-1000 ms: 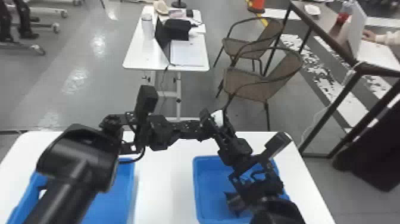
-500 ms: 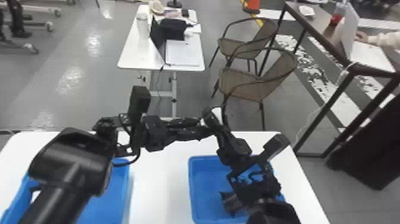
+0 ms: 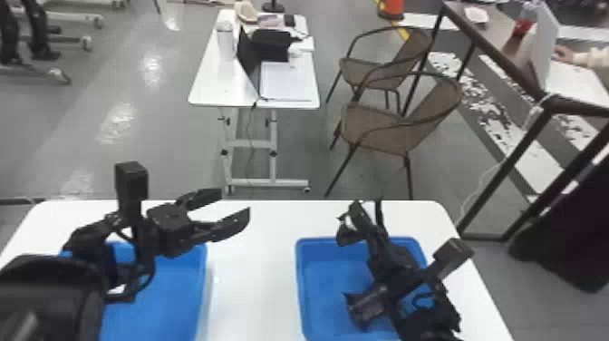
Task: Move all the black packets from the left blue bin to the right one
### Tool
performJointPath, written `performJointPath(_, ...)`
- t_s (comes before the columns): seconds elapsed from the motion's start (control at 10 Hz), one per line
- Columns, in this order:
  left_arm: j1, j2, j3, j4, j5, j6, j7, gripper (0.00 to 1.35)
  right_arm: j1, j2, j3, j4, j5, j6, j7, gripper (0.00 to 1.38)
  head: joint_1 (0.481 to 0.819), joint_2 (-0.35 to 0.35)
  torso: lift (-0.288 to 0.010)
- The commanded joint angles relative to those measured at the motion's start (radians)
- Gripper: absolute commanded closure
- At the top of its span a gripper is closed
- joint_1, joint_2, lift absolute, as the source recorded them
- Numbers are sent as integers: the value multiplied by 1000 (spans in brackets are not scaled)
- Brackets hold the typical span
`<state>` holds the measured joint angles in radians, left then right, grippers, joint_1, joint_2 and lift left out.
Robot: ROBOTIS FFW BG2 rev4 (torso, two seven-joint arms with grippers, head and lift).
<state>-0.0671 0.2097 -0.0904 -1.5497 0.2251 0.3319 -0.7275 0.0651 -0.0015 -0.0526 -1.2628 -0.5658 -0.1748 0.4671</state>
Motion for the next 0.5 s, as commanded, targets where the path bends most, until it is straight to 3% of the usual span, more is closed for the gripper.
performJointPath(0.0,98,33,109,-85,36,36,22,-2,-11,2,-42,102,10,-2,-5,976,695,-103,0)
performJointPath(0.1,142,39,181,-122,19,49,22,-2,-4,2,-49,125,12,-34,-53,564,695,-78,0)
performJointPath(0.2,178,33,242,-142,10,70,26,84,16,2,-53,117,-11,-65,-108,199,695,-58,0)
performJointPath(0.3,205,14,287,-150,0,72,56,156,33,2,-69,105,-48,-75,-111,50,695,-39,0)
performJointPath(0.4,237,-24,331,-153,4,70,102,174,50,2,-79,72,-65,-75,-111,116,695,-29,0)
